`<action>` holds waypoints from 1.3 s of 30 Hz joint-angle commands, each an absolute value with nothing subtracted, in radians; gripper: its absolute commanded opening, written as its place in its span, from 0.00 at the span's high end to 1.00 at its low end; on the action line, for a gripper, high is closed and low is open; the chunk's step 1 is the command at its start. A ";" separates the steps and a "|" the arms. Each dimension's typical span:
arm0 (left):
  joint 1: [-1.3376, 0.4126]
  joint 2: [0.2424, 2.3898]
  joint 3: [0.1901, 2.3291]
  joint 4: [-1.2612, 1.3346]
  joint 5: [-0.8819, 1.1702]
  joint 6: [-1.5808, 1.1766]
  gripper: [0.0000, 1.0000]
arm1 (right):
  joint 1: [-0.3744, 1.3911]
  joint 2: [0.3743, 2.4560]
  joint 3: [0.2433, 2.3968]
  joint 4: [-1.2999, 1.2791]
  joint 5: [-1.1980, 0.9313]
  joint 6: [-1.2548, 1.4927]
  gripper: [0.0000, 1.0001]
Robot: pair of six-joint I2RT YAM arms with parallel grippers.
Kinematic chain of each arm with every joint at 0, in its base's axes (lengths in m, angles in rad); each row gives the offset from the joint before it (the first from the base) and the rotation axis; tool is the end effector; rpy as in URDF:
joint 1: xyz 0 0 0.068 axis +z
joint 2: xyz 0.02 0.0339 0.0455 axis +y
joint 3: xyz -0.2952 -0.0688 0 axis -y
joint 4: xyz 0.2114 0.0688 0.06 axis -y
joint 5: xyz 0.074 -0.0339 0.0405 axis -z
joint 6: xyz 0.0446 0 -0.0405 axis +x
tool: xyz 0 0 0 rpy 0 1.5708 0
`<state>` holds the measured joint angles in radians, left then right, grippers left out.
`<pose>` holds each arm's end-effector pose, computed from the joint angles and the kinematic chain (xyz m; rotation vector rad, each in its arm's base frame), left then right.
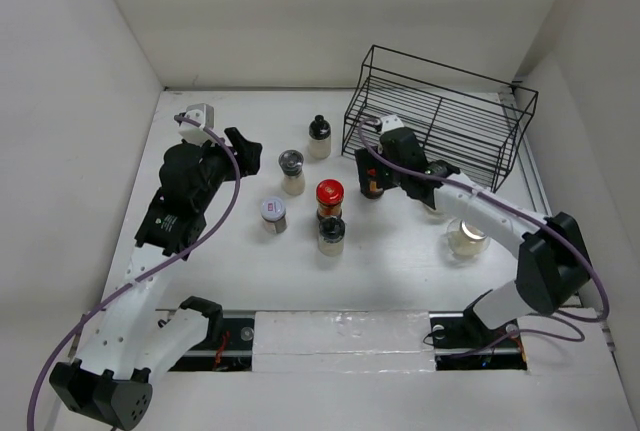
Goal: Organize the condiment bottles
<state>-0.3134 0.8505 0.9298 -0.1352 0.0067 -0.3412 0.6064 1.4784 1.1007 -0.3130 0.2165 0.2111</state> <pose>0.1423 -0.0464 0.4053 -0.0177 1.6507 -0.5071 0.2536 0.1642 0.3104 -0.3285 2.2256 0.1964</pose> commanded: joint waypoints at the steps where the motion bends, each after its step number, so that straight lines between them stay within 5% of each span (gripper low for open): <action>1: -0.316 0.845 0.931 -0.084 0.025 -0.333 0.39 | 0.592 1.496 1.157 -0.268 0.184 0.221 0.00; 8: -0.316 0.845 0.931 -0.075 0.043 -0.333 0.39 | 0.583 1.551 1.157 -0.215 0.241 0.230 0.01; 15: -0.316 0.845 0.922 -0.066 0.054 -0.333 0.39 | 0.618 1.601 1.187 -0.196 0.368 0.212 0.17; 18: -0.316 0.845 0.922 -0.066 0.063 -0.333 0.39 | 0.630 1.601 1.187 -0.169 0.393 0.212 0.38; 21: -0.316 0.845 0.922 -0.066 0.063 -0.333 0.39 | 0.653 1.573 1.199 -0.158 0.405 0.200 0.46; 31: -0.316 0.854 0.922 -0.057 0.084 -0.342 0.40 | 0.666 1.338 1.366 -0.138 0.215 0.147 0.48; 39: -0.316 0.854 0.922 -0.057 0.094 -0.342 0.41 | 0.497 1.502 1.731 -0.094 0.028 0.115 0.48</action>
